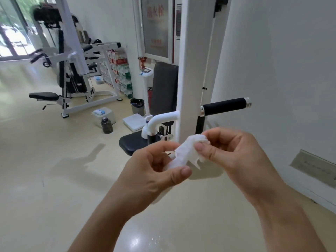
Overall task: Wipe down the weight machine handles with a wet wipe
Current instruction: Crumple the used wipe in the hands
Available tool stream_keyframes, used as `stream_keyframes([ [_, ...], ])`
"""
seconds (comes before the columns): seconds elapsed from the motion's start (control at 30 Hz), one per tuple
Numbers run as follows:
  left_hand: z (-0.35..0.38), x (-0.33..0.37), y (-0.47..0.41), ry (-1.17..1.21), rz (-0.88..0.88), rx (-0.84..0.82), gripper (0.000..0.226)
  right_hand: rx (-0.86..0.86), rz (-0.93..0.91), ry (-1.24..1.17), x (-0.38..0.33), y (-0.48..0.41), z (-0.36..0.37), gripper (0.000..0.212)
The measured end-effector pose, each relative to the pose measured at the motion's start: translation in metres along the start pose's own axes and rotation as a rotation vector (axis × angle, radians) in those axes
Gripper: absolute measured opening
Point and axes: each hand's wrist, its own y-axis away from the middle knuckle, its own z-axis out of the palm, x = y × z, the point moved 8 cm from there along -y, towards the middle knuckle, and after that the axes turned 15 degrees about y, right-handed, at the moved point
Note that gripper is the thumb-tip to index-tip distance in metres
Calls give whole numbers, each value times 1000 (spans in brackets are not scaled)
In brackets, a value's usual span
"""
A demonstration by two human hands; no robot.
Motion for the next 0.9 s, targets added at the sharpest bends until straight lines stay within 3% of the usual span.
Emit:
stream_keyframes([
  [0.07,-32,14,26,-64,92,116,12,-84,-7,-64,-15,6,39,18],
  [0.17,-87,25,70,-27,127,281,30,-254,1,-184,-32,16,103,10],
  [0.3,-156,39,126,81,170,479,28,-439,33,-298,-50,23,186,7],
  [0.47,-218,54,173,211,170,608,20,-667,28,-277,-72,27,276,17],
  [0.57,-250,58,186,221,121,641,20,-784,41,-426,-90,27,319,19],
  [0.77,-318,51,192,178,59,758,14,-720,115,-480,-91,-8,383,27],
  [0.9,-382,31,183,424,24,826,30,-678,183,-467,-78,-45,423,24],
])
